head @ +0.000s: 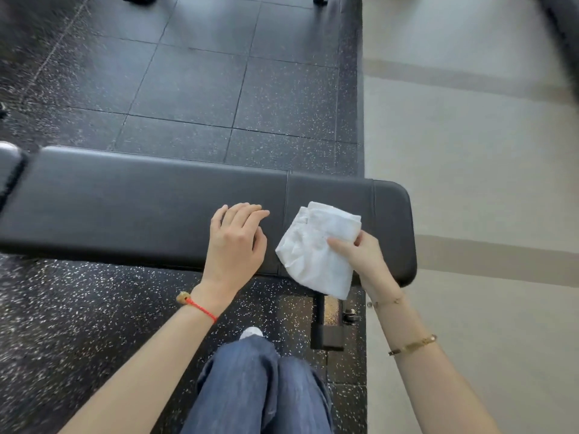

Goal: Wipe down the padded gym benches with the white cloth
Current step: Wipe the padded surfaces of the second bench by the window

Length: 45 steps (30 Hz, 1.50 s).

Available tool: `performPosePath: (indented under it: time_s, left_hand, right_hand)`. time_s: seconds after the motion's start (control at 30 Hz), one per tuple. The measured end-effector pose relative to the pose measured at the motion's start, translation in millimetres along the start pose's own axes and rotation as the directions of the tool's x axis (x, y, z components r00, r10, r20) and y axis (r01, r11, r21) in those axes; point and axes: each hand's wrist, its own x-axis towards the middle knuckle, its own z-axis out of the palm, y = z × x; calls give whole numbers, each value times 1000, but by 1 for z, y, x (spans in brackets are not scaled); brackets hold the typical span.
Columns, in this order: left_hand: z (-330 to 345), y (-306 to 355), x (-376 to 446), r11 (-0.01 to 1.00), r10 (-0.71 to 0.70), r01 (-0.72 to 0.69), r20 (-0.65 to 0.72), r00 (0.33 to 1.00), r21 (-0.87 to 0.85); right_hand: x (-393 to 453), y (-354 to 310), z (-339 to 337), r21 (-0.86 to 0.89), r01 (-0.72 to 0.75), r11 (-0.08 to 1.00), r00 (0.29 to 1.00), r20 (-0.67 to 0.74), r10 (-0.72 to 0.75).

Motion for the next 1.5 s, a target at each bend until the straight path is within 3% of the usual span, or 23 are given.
performPosePath:
  time_s: [0.13,0.4,0.6,0.87,1.27,1.5]
  left_hand:
    - [-84,31,11,997,-3,9,74,997,-83]
    - [-272,111,44,991,15,7,163,986,-132]
    - [-341,160,75,986,49,-25,144,988,-163]
    - [-323,238,119,984,71,-48,129,989,-172]
    - [-209,446,200,962,-139,150,63,988,-227]
    - [-180,502,249,958,-166,175,58,984,-227]
  right_hand:
    - [-57,-54,-22,166,-82,983,994,88,68]
    - [-195,-191,-88,375,-143,916,990,64,128]
    - [-263,-247,-132,456,-97,885,995,18,100]
    - [-245,-273,-224,539,-5,842,999,-41,32]
    - [-130,-317,-459,433,-26,901,999,32,13]
    - [-73,-345,-519,438,29,899,998,36,-50]
